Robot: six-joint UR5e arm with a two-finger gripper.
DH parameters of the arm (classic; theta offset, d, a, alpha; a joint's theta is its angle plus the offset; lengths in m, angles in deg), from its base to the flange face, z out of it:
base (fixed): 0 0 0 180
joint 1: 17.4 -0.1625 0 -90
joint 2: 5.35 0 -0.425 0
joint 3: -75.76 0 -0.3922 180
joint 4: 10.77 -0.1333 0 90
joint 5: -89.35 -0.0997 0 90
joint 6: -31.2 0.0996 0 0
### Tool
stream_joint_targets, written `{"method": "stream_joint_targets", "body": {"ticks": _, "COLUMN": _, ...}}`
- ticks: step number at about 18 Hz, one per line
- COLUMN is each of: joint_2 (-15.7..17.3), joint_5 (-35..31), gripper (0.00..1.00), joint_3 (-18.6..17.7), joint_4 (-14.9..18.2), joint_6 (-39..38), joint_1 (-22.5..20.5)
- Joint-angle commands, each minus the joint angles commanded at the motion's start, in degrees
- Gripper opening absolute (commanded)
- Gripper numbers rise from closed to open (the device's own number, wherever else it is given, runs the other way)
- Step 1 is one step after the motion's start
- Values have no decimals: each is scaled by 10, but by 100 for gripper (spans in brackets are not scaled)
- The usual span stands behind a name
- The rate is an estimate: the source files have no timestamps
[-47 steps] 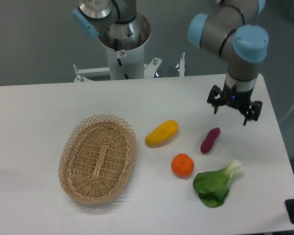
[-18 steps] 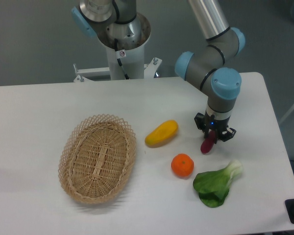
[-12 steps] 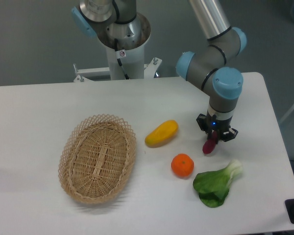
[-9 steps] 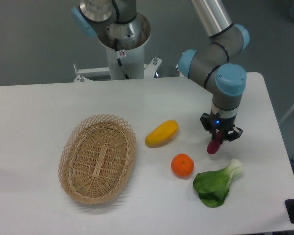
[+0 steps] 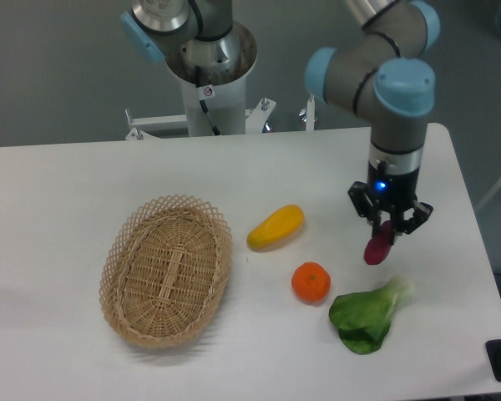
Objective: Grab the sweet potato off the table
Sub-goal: 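Lift the sweet potato and carry it toward the basket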
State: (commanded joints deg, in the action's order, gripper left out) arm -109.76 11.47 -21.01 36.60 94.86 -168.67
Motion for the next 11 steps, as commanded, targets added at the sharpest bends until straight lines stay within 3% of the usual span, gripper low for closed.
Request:
{"method": "stream_joint_targets", "body": {"ticks": 6, "joint_2": 11, "joint_5": 9, "gripper": 30, "joint_3": 4, "joint_4": -8, "joint_6": -100, "joint_1": 54}}
{"method": "stream_joint_targets", "body": {"ticks": 11, "joint_2": 11, "joint_5": 13, "gripper": 30, "joint_3": 24, "joint_4": -8, "joint_6": -136, "joint_1": 63}}
